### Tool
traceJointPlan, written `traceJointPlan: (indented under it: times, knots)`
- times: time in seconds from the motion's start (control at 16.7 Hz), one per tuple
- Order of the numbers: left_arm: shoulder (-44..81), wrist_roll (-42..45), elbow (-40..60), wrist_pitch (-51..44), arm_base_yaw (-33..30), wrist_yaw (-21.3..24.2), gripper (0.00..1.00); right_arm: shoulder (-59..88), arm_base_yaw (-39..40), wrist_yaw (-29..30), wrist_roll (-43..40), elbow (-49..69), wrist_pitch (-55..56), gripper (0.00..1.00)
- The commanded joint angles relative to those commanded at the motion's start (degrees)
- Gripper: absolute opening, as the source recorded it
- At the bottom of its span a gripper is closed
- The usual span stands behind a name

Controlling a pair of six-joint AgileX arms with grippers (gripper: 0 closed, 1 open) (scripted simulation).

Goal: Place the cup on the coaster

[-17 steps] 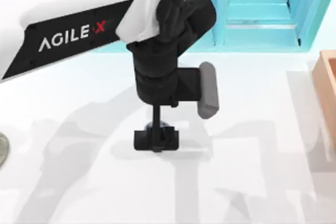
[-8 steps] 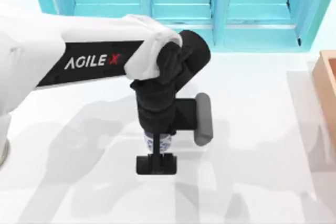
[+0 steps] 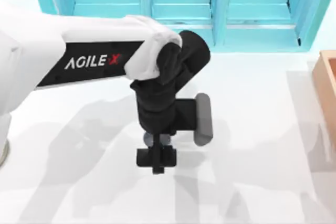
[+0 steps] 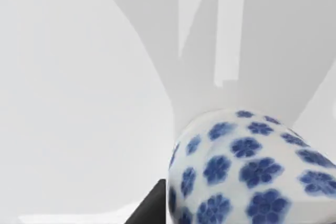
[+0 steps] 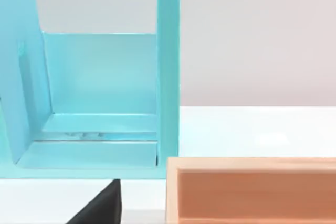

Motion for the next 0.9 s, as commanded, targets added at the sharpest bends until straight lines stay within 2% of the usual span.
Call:
traceJointPlan:
  times: [0.42,0.9]
  knots:
    - [0.0,0.0,0.0,0.0,0.0,0.0,0.02,0.0,0.0,0.0,0.0,0.0,0.0,1.0]
    - [0.0,0.0,0.0,0.0,0.0,0.0,0.0,0.0,0.0,0.0,0.0,0.0,0.0,1.0]
